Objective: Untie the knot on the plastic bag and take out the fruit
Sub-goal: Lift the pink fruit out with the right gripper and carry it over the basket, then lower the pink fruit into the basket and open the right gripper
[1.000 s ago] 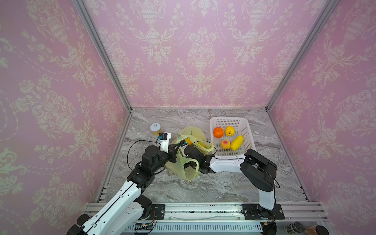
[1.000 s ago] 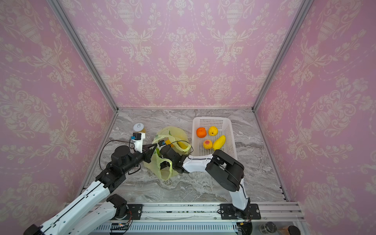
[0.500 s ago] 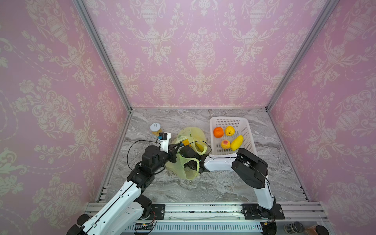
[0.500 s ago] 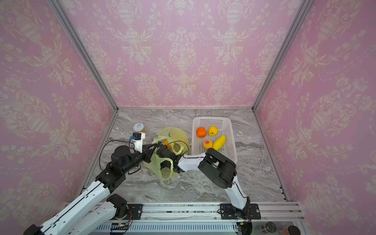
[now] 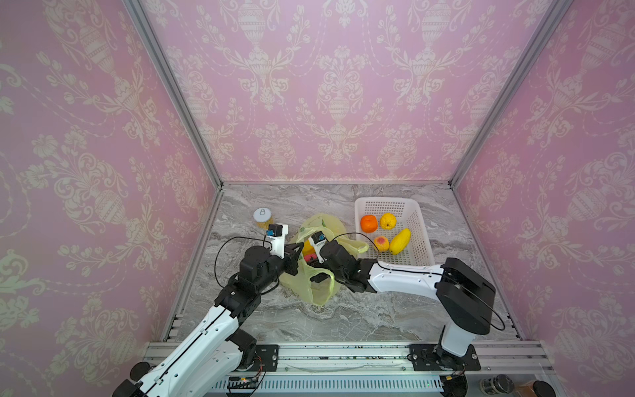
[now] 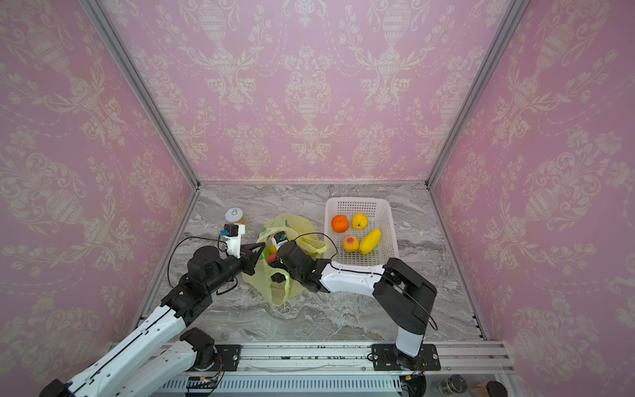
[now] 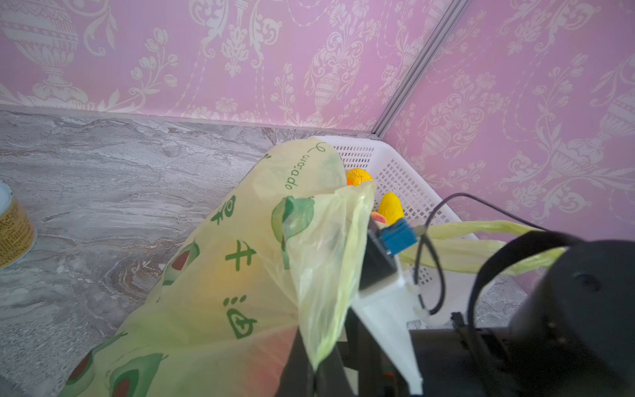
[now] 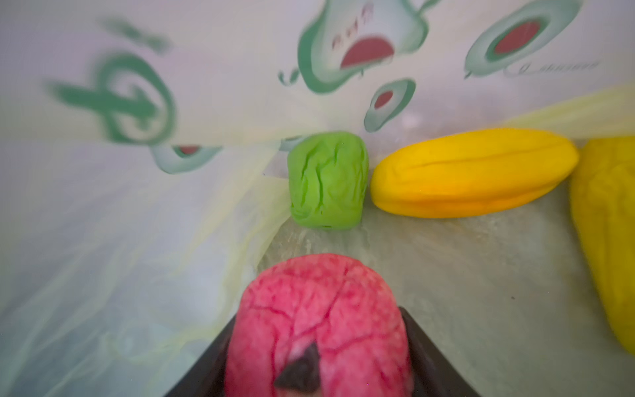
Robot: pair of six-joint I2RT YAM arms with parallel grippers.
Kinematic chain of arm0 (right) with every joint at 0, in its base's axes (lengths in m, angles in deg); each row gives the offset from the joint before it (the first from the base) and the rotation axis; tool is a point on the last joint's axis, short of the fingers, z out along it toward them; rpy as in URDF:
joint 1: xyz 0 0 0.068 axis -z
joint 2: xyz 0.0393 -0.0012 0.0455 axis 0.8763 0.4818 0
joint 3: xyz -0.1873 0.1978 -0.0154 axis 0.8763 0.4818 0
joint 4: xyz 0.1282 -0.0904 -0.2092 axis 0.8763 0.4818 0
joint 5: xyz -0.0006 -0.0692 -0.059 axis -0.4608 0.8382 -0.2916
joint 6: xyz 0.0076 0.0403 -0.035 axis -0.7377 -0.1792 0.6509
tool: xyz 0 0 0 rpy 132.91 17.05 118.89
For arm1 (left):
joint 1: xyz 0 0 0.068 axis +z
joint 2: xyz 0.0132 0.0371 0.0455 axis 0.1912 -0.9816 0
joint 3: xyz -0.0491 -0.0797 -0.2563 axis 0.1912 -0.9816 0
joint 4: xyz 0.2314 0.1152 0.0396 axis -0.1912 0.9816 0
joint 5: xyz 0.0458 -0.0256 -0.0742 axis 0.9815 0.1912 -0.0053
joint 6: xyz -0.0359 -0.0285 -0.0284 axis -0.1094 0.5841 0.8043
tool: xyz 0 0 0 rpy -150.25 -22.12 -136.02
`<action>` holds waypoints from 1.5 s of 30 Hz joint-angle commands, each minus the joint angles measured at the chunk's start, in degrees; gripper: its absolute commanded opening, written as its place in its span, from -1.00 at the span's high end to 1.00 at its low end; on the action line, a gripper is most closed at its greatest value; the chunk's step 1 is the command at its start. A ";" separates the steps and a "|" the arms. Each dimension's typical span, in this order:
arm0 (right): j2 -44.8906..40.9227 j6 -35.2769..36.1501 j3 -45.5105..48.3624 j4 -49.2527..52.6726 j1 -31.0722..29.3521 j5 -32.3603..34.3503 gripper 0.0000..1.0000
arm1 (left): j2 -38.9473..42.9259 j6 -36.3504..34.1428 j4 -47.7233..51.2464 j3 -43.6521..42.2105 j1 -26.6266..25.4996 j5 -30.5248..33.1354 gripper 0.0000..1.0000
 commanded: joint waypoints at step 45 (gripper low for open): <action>-3.79 4.50 8.46 2.50 47.77 2.57 0.45 | -0.30 -0.27 0.01 0.19 -0.35 0.81 0.96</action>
